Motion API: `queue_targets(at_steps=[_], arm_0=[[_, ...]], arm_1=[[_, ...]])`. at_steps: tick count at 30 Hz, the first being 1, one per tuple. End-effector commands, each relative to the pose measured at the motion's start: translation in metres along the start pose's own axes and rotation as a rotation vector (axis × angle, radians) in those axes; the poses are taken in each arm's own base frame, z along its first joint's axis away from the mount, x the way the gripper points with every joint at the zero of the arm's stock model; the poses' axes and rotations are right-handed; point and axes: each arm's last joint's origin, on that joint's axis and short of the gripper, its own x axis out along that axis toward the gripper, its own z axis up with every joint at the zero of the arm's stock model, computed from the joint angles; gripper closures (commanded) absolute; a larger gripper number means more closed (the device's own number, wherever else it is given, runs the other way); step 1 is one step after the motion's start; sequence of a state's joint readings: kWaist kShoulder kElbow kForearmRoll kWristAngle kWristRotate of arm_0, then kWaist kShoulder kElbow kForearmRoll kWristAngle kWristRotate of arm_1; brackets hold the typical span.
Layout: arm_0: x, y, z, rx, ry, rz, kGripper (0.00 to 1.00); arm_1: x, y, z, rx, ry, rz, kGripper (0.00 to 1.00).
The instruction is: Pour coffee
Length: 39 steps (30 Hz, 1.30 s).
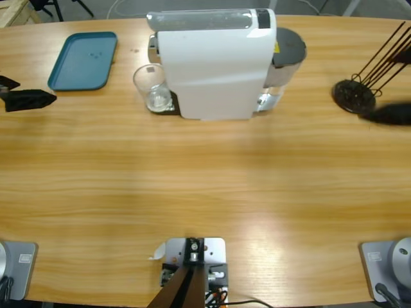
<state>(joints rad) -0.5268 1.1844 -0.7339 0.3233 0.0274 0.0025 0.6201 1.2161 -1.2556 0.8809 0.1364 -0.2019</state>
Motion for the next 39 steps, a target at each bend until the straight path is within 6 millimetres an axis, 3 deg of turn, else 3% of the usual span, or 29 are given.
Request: queue_targets(at_steps=[1, 3, 11, 16, 28, 39], arm_0=[[0.008, -0.010, -0.036, 0.016, 0.014, 0.023, 0.069], [0.010, -0.009, -0.037, -0.006, 0.025, 0.050, 0.065], [0.008, -0.012, -0.036, -0.009, 0.007, -0.010, 0.064], [0.014, -0.013, -0.034, -0.009, 0.025, -0.018, 0.065], [0.016, -0.013, -0.034, 0.001, 0.032, -0.016, 0.055], [0.018, -0.014, -0.033, 0.007, 0.040, -0.017, 0.055]], arm_1=[[0.048, -0.054, 0.068, 0.111, 0.103, 0.010, 0.781], [0.051, -0.063, 0.078, 0.126, 0.101, 0.011, 0.998], [0.076, -0.087, 0.122, 0.129, 0.124, 0.003, 1.000], [0.089, -0.087, 0.142, 0.099, 0.145, -0.020, 1.000], [0.146, -0.068, 0.156, 0.045, 0.245, 0.044, 1.000], [0.162, -0.073, 0.162, 0.043, 0.258, 0.024, 1.000]])
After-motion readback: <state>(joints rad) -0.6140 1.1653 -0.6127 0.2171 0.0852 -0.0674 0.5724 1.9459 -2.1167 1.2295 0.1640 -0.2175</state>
